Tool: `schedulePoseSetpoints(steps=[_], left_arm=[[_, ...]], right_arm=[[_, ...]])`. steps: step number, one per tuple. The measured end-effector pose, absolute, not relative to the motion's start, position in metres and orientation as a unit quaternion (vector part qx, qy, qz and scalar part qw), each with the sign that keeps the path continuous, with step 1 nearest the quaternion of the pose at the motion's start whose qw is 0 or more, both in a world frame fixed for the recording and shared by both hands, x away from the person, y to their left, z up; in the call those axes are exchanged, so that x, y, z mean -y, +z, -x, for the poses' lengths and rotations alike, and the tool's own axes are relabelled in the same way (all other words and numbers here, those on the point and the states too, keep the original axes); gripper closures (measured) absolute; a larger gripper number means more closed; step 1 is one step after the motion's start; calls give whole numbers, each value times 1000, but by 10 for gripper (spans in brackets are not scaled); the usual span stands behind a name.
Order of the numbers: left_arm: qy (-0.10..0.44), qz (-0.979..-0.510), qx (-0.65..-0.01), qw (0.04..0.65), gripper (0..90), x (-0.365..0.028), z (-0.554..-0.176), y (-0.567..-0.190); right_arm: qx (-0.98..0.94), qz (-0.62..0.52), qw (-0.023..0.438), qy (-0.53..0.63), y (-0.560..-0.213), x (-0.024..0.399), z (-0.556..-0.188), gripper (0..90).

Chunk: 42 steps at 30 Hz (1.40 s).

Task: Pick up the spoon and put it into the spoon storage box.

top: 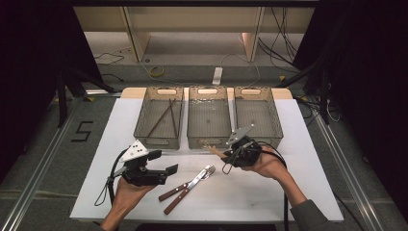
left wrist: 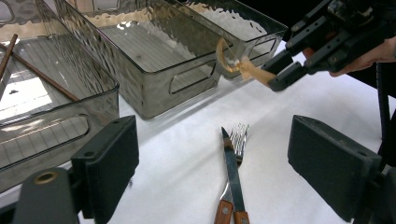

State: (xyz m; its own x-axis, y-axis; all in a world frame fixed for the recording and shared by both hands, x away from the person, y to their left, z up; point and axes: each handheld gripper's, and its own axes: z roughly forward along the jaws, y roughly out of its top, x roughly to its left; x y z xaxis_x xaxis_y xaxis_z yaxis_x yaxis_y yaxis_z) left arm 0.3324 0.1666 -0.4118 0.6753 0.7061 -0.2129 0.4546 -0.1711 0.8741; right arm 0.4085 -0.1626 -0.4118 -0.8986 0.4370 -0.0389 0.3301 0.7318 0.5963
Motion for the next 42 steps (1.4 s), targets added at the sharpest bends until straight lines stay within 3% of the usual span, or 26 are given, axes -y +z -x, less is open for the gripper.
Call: schedulePoseSetpoints(steps=[21,42], left_arm=[[137,-736,-378,545,158,-171,-332,-410],[139,-740,-374,541,157,-168,-331,-411]], right_arm=[[-871,-326,123,348,-389,157,-455,745],[-844,-394,116,346,-386,122,-498,743]])
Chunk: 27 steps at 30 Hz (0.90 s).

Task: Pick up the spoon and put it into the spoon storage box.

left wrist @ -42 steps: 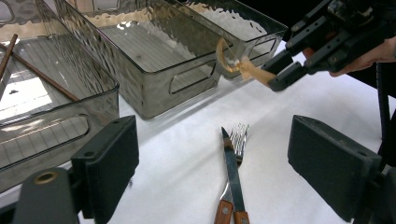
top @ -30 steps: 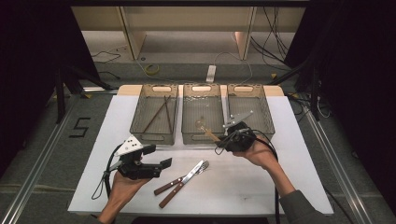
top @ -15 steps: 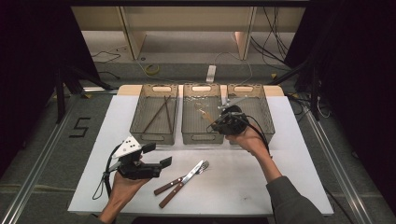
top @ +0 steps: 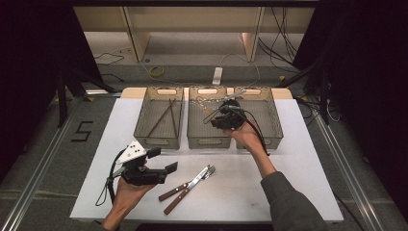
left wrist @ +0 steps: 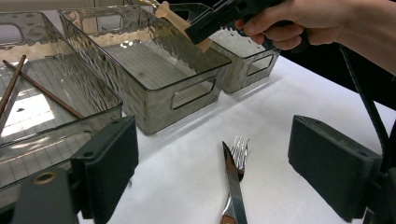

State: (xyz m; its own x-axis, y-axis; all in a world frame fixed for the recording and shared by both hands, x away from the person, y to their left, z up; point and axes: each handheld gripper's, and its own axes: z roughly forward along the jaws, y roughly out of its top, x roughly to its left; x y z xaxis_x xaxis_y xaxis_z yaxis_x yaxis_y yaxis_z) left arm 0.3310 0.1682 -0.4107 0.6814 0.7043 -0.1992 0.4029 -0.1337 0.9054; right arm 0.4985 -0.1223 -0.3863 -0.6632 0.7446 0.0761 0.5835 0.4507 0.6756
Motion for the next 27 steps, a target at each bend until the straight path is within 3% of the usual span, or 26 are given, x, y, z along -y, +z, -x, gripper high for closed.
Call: schedulePoseSetpoints(steps=[22,23,25,27], left_arm=[[140,-739,-374,543,156,-168,-330,-410],[140,-739,-374,543,156,-168,-330,-410],[141,-739,-374,543,156,-168,-330,-410],[140,-738,-375,543,155,-168,-330,-410]], right_arm=[[-847,-398,102,336,-399,102,-503,726],[-847,-399,101,335,-399,102,-503,697],[-853,-395,92,330,-399,101,-504,551],[-858,-384,101,326,-398,100,-502,529]])
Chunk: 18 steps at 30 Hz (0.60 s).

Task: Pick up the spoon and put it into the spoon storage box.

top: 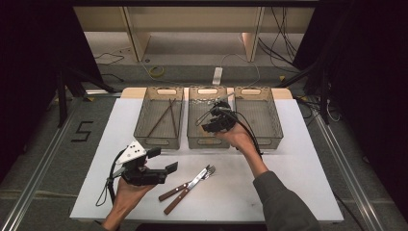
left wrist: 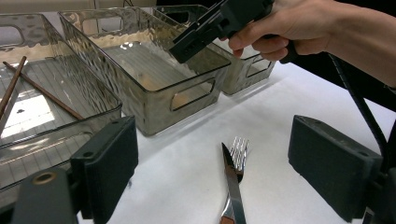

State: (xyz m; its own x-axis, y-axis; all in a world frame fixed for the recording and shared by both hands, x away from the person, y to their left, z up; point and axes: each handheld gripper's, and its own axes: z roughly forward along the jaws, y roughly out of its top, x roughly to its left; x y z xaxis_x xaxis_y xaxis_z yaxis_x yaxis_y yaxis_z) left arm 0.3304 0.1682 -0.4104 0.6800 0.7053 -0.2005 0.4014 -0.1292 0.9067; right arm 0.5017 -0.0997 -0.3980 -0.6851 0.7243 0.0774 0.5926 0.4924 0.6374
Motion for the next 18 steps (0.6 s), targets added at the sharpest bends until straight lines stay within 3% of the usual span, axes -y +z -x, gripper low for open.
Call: schedulePoseSetpoints(steps=[10,18], left_arm=[[135,-741,-376,539,155,-167,-331,-411],[118,-753,-376,527,155,-165,-333,-413]], right_arm=[[-854,-368,107,350,-382,111,-490,458],[-846,-353,115,383,-367,125,-468,332]])
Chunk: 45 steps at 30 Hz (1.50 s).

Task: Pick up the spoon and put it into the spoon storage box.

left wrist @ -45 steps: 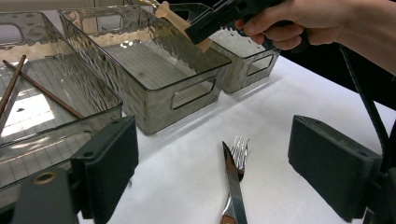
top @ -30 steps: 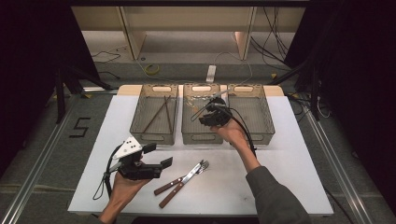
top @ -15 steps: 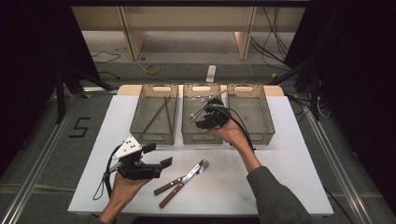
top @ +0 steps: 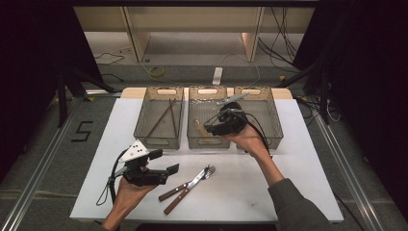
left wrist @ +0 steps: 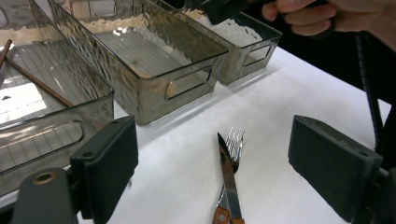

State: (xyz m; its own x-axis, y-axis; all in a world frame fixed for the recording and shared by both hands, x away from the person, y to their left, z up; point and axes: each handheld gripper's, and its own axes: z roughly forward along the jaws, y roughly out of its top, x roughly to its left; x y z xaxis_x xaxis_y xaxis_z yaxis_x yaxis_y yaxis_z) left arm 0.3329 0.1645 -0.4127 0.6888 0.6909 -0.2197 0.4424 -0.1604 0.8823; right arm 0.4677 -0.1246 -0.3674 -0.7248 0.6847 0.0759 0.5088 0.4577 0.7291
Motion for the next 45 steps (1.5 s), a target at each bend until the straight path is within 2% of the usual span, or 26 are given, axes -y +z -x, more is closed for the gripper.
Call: schedulePoseSetpoints(steps=[12,19,28,45], left_arm=[[93,-767,-375,512,155,-156,-333,-415],[77,-777,-372,503,155,-151,-331,-417],[69,-787,-371,487,156,-146,-330,-419],[44,-817,-368,441,161,-132,-325,-422]], right_arm=[[-825,-344,138,427,-369,152,-424,330],[-814,-345,128,450,-375,167,-404,324],[-815,-343,110,454,-387,187,-373,268],[-802,-367,108,459,-403,211,-350,254]])
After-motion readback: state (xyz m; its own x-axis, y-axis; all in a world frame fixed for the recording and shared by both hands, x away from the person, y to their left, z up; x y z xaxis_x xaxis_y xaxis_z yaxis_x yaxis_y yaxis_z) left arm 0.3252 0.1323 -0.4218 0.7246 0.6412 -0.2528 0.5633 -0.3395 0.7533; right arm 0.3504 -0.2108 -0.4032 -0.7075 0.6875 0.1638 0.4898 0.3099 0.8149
